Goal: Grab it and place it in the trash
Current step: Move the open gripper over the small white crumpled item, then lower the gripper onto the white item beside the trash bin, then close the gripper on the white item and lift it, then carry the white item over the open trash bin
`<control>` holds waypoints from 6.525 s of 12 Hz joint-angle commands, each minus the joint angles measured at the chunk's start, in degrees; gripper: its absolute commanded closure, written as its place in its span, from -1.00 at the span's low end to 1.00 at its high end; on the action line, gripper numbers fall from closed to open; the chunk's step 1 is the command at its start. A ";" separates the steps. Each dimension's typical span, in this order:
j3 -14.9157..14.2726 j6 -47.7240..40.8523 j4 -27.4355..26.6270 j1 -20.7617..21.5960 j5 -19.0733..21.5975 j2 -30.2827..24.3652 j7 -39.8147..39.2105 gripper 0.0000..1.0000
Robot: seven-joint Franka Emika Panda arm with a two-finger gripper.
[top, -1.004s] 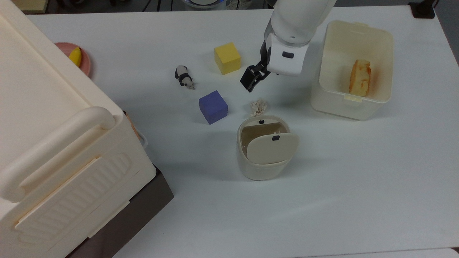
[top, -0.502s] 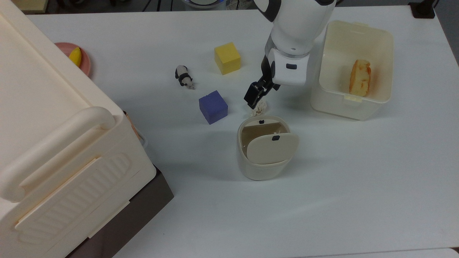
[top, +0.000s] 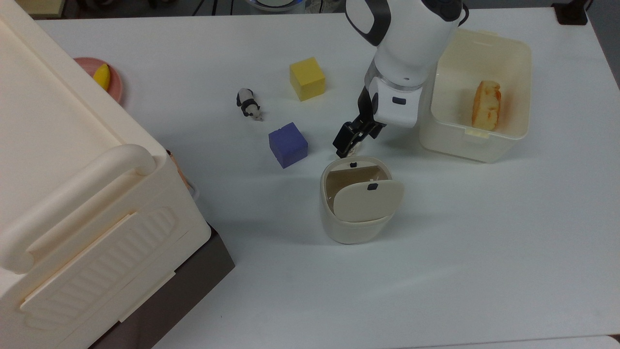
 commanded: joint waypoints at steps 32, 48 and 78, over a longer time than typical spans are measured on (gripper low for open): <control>1.77 -5.51 -7.06 -0.36 -0.29 -1.98 -4.70 -0.92; 5.46 -5.51 -6.01 -4.41 -0.37 -0.93 -13.93 -0.72; 5.46 -19.84 8.67 -5.53 6.22 -9.89 -9.90 1.00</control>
